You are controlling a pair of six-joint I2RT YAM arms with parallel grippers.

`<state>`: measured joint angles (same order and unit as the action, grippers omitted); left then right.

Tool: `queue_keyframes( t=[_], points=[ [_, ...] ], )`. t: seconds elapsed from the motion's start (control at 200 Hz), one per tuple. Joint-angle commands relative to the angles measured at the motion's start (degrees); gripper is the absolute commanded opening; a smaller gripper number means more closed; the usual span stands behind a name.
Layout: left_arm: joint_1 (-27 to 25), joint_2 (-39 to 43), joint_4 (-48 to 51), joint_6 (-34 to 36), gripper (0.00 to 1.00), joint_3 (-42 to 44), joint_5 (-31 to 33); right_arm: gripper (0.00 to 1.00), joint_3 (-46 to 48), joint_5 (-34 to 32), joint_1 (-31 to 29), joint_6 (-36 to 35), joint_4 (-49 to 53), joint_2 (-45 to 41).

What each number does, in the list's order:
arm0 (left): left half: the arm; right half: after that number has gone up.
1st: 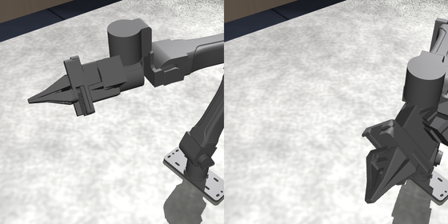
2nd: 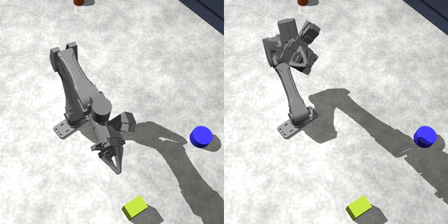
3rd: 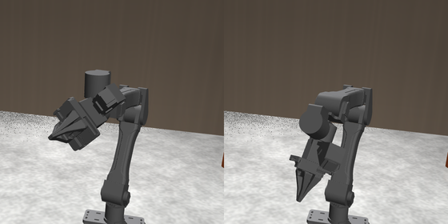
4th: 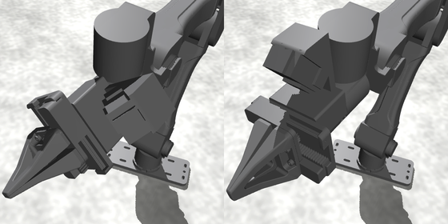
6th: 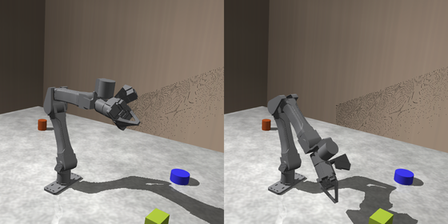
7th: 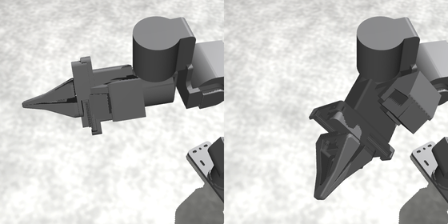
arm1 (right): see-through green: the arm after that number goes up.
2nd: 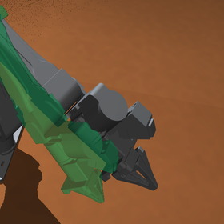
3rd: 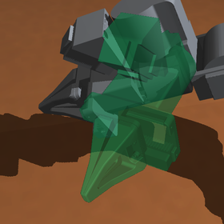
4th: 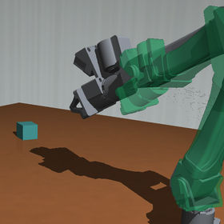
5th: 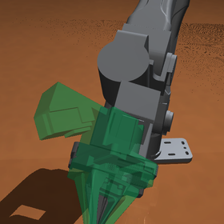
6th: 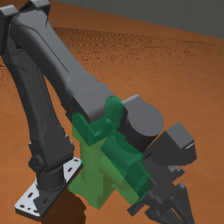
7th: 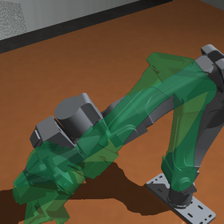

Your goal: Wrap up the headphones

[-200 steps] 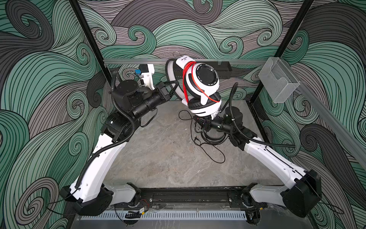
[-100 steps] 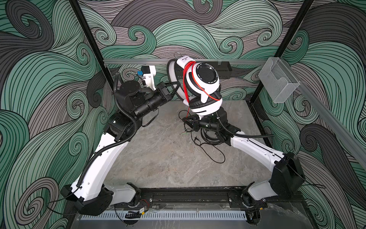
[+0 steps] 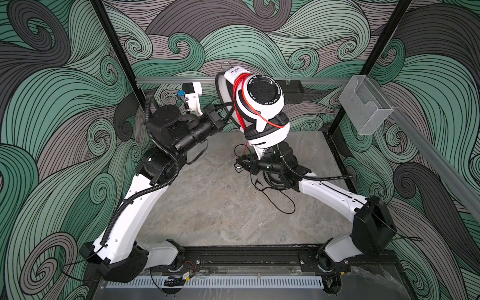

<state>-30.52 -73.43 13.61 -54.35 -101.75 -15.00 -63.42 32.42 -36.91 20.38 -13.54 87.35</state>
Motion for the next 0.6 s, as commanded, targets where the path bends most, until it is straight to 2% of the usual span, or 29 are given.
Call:
queue_keyframes(
  t=[0.0, 0.09, 0.305, 0.46, 0.595],
  points=[
    [0.6, 1.5, -6.0, -3.1, 0.0, -0.6, 3.4, 0.09, 1.7, 0.4, -0.1, -0.6, 0.4, -1.1],
    [0.9, 2.6, -7.6, -4.8, 0.0, 2.0, 8.7, 0.0, 1.8, -0.7, -0.2, -1.7, 2.8, -1.8],
    [1.9, 1.2, -8.6, -4.8, 0.0, 1.9, 18.3, 0.0, 1.5, -5.8, -1.7, -7.5, 14.0, -6.8],
    [2.9, -1.4, -5.8, -1.9, 0.0, 0.1, 26.3, 0.0, 1.7, -11.9, -6.4, -13.7, 25.2, -11.4],
    [3.3, -4.7, -4.2, -0.8, 0.0, -1.9, 31.6, 0.0, 1.6, -15.5, -10.5, -15.9, 32.6, -14.0]
  ],
)
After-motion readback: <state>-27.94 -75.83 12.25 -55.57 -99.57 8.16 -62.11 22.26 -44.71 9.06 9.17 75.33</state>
